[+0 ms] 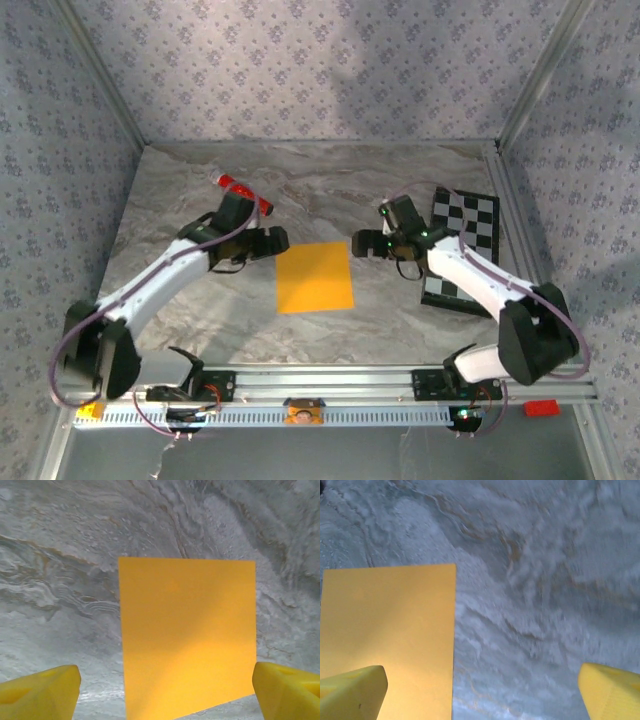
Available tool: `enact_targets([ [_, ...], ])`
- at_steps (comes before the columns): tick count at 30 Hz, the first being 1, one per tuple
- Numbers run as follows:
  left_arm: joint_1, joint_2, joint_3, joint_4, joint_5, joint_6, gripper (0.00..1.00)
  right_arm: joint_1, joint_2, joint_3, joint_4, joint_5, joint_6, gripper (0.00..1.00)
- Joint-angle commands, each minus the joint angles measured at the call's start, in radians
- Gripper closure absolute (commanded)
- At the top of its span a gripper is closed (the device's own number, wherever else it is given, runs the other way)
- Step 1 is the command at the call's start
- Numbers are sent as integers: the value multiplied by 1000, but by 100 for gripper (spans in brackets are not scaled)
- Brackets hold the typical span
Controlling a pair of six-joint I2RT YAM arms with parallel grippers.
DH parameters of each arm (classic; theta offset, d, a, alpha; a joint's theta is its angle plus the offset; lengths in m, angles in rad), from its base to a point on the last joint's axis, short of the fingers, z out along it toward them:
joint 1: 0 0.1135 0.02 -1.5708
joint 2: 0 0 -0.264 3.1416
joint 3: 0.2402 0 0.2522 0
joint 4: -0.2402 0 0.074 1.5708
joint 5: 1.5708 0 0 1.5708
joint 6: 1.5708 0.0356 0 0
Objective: Fold a paper plane with a square sheet of paper (pick it up from the middle)
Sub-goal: First fold the square sheet of paper in half at the center of the table.
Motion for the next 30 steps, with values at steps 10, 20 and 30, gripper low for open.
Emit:
enact_targets([
  [10,-172,341,306,-137,-86,-47,21,31,-171,-100,87,72,281,0],
  [20,-273,498,413,-176,-154,-133,26,-24,-127,-102,40,-37,248,0],
  [30,-295,518,373,-172,-144,-187,35,-48,-25,-78,16,-87,232,0],
])
